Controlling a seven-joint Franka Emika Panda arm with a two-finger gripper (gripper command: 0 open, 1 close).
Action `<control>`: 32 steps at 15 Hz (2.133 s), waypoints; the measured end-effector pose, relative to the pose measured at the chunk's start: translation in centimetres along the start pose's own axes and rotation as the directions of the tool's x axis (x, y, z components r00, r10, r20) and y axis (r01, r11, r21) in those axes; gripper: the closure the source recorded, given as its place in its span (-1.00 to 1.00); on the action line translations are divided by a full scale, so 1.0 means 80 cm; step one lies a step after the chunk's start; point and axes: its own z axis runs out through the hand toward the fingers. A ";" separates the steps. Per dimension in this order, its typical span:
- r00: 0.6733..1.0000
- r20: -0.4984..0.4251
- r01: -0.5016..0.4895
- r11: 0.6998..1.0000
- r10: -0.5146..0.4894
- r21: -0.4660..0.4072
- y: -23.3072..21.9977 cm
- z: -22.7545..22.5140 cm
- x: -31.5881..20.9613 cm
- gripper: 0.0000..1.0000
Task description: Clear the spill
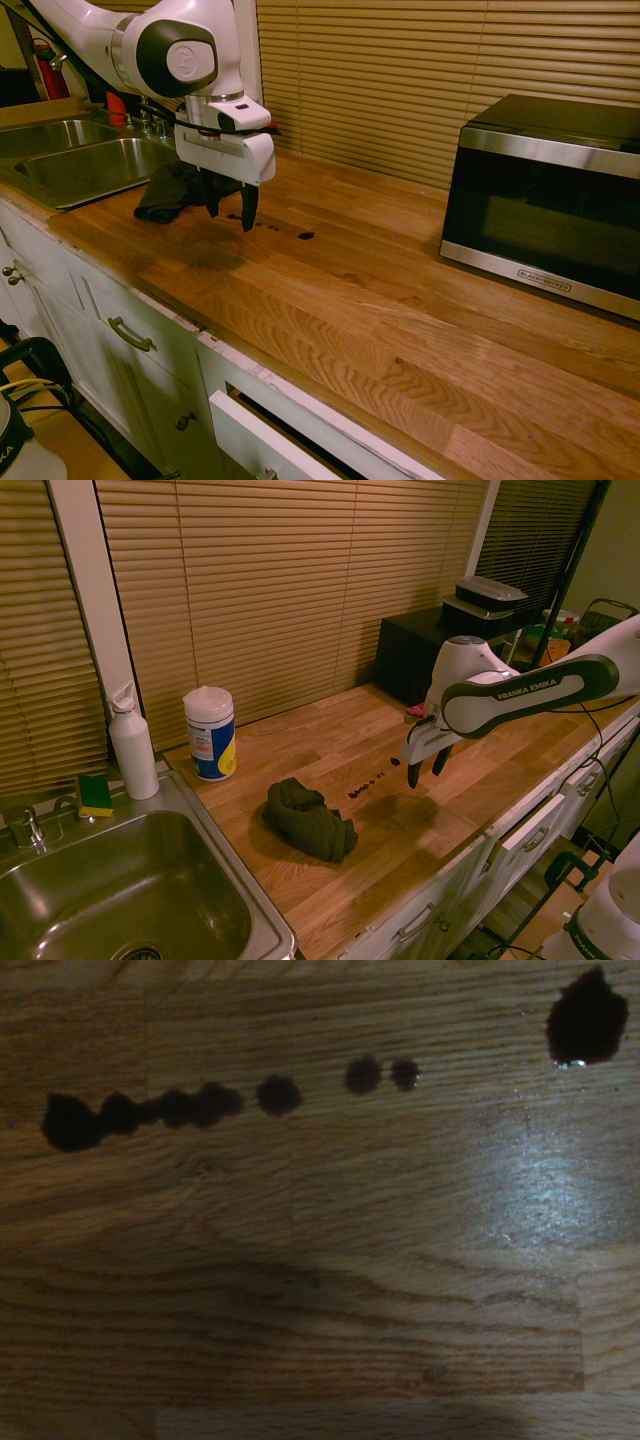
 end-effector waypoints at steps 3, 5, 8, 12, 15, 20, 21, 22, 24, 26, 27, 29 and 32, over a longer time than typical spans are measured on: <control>1.000 -0.011 0.005 1.000 -0.005 0.017 -0.006 0.000 -0.001 -1.00; 0.999 -0.025 0.022 0.998 -0.021 0.053 -0.023 -0.006 -0.010 -1.00; 0.997 -0.049 0.064 0.994 -0.060 0.088 -0.057 -0.023 -0.037 -1.00; 0.990 -0.080 0.125 0.983 -0.115 0.131 -0.111 -0.037 -0.077 -1.00; 0.983 -0.091 0.174 0.972 -0.161 0.159 -0.145 -0.045 -0.100 -1.00; 0.966 -0.112 0.252 0.947 -0.233 0.201 -0.193 -0.051 -0.138 -1.00; 0.962 -0.119 0.265 0.942 -0.245 0.206 -0.203 -0.051 -0.148 -1.00; 0.958 -0.125 0.278 0.938 -0.257 0.205 -0.214 -0.051 -0.158 -1.00; 0.951 -0.136 0.301 0.932 -0.277 0.204 -0.236 -0.050 -0.176 -1.00; 0.944 -0.144 0.320 0.925 -0.295 0.203 -0.257 -0.046 -0.188 -1.00; 0.942 -0.144 0.328 0.923 -0.303 0.203 -0.267 -0.043 -0.192 -1.00; 0.935 -0.136 0.349 0.917 -0.327 0.194 -0.284 -0.028 -0.202 -1.00; 0.927 -0.120 0.373 0.912 -0.356 0.171 -0.300 -0.004 -0.222 -1.00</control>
